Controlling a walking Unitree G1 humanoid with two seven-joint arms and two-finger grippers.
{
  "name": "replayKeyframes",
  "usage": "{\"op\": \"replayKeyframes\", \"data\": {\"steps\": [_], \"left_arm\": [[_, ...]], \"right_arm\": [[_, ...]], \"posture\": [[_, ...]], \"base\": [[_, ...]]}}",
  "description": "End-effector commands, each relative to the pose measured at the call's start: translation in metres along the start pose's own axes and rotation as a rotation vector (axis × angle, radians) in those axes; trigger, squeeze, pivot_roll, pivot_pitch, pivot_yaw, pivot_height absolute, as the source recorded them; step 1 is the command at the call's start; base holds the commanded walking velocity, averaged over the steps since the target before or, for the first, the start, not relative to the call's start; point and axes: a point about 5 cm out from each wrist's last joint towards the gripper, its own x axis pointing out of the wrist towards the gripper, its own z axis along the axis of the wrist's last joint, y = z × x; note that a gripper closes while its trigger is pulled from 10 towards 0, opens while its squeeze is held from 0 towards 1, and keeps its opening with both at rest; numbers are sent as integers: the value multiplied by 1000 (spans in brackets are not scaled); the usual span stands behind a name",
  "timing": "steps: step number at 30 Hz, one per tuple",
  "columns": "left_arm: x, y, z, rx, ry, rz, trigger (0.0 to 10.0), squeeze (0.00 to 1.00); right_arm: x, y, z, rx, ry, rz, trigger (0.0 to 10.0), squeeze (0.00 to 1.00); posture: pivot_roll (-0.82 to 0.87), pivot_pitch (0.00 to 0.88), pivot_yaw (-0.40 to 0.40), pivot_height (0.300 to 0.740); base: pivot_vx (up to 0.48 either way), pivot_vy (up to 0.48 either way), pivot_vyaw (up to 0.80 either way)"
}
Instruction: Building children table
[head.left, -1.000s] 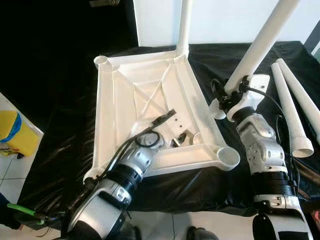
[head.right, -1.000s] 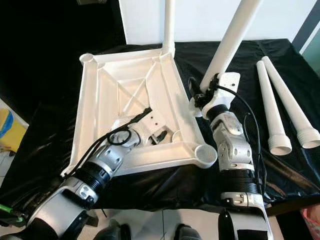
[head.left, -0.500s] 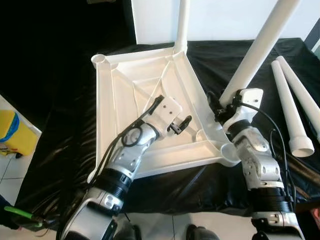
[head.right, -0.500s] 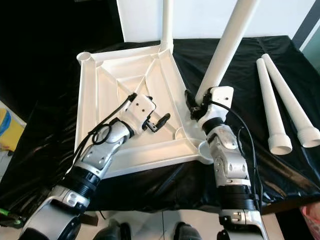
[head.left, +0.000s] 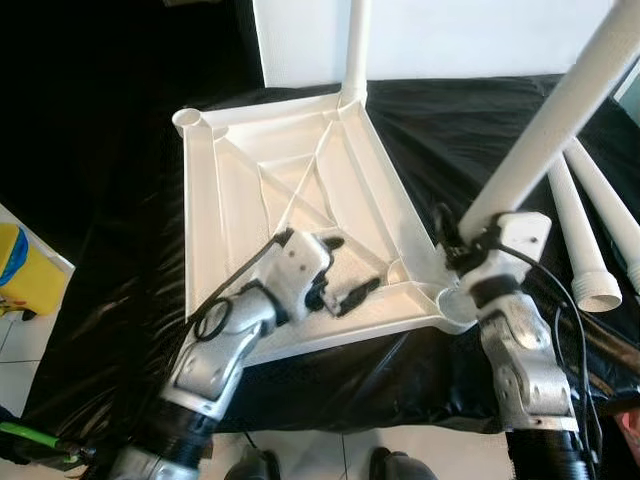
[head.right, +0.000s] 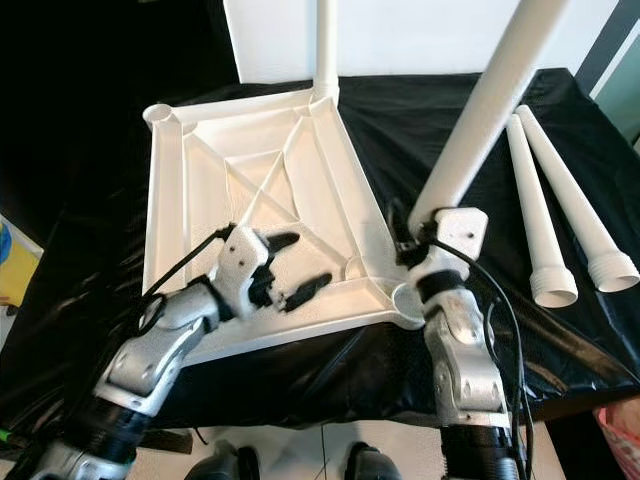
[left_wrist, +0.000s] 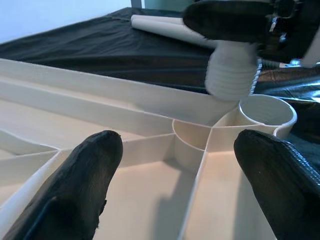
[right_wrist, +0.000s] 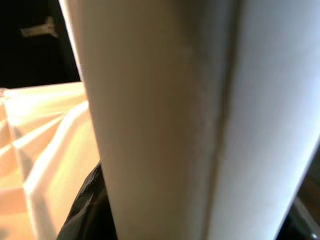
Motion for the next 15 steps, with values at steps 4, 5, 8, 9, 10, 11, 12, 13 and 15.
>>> {"op": "replayKeyframes", "data": {"steps": [4,5,8,9,10,11,12,13,15], "left_arm": [[-2,-7,2,-12,-6,-72,10000,0],[-2,-7,2,-10,-7,-71,10000,0],[-1,-6,3,-17,-11,-70,10000,0],[-1,-6,3,-17,-11,-70,10000,0],[0,-7,4,-22,-10,-70,10000,0],[0,-7,4,-22,-10,-70,10000,0],[1,-8,4,-19,-5,-75,10000,0],[1,-8,4,-19,-5,-75,10000,0],[2,-15,2,-20,11,-114,10000,0]], "right_arm": [[-10,0,4,-41,-13,-17,10000,0],[-13,0,4,-47,-9,-22,10000,0],[-17,1,2,-44,0,-23,10000,0],[-17,1,2,-44,0,-23,10000,0],[-20,5,0,-41,9,-15,10000,0],[-20,5,0,-41,9,-15,10000,0],[-24,8,-1,-32,18,-7,10000,0],[-24,8,-1,-32,18,-7,10000,0],[-31,15,-5,-27,36,18,10000,0]], "posture": [[-58,152,14,740],[-60,155,14,740],[-64,157,14,740],[-64,157,14,740],[-65,160,16,740],[-65,160,16,740],[-65,160,17,740],[-65,160,17,740],[-68,163,19,740]], "base": [[0,0,0],[0,0,0],[0,0,0],[0,0,0],[0,0,0],[0,0,0],[0,0,0],[0,0,0],[0,0,0]]}}
